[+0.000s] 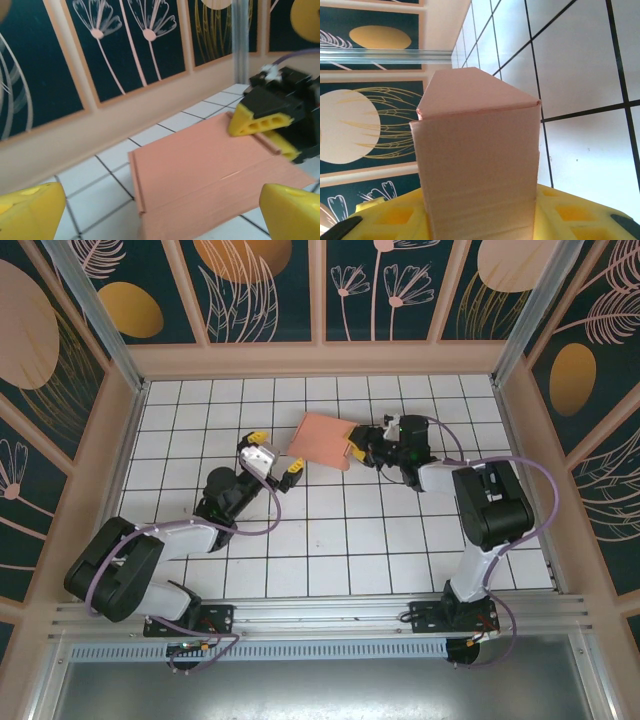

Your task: Fold the paper box

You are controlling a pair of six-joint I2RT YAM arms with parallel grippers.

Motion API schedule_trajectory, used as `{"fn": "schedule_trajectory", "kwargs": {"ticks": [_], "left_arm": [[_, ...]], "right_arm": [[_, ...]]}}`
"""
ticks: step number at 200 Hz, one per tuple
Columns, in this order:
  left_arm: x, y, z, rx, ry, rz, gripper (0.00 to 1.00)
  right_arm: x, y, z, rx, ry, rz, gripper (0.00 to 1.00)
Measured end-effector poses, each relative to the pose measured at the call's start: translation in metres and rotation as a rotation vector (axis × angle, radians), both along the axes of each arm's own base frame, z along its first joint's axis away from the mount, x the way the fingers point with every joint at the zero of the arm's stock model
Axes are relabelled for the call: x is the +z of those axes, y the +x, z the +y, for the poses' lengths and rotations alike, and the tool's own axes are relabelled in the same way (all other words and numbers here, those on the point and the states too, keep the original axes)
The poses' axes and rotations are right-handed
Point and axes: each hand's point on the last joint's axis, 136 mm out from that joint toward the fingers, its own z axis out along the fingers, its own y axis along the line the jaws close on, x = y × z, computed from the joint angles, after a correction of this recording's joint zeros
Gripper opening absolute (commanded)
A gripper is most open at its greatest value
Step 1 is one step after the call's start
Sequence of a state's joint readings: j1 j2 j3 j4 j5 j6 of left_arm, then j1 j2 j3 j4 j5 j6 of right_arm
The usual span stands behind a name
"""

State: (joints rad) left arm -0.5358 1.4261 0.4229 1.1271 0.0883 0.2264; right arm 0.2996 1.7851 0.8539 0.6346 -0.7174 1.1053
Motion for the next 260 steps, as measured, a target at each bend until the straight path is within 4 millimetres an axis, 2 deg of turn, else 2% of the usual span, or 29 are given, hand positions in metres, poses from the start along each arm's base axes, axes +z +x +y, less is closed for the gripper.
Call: {"fn": "schedule_trajectory", "kwargs": {"ticks": [20,57,104,138,189,221,260], "left_arm": [[-0.003,-0.003,-0.002,0.031,0.134,-0.123,0.99],[-0.024,-0.011,-0.012,0.054,0.412,-0.305,0.99],[-0.022,-0.009,-0.013,0.148,0.605,-0.491,0.97],[-0.038,-0.004,-0.014,0.182,0.751,-0.551,0.93],[-0.033,0.006,-0.013,0.24,0.833,-0.602,0.9],[-0.035,0.006,-0.013,0.239,0.854,-0.61,0.87],[-0.035,0.005,-0.015,0.227,0.853,-0.62,0.88]], "right_arm": [[0.007,-0.005,-0.004,0.008,0.009,-0.004,0.44],[0.019,-0.018,-0.01,0.027,0.03,-0.015,0.43],[0.036,-0.03,-0.011,0.057,0.067,-0.024,0.43],[0.035,-0.038,-0.009,0.079,0.089,0.003,0.43],[0.032,-0.051,-0.005,0.106,0.129,0.05,0.43],[0.032,-0.058,-0.004,0.108,0.139,0.059,0.43],[0.034,-0.067,0.003,0.137,0.15,0.063,0.43]]}}
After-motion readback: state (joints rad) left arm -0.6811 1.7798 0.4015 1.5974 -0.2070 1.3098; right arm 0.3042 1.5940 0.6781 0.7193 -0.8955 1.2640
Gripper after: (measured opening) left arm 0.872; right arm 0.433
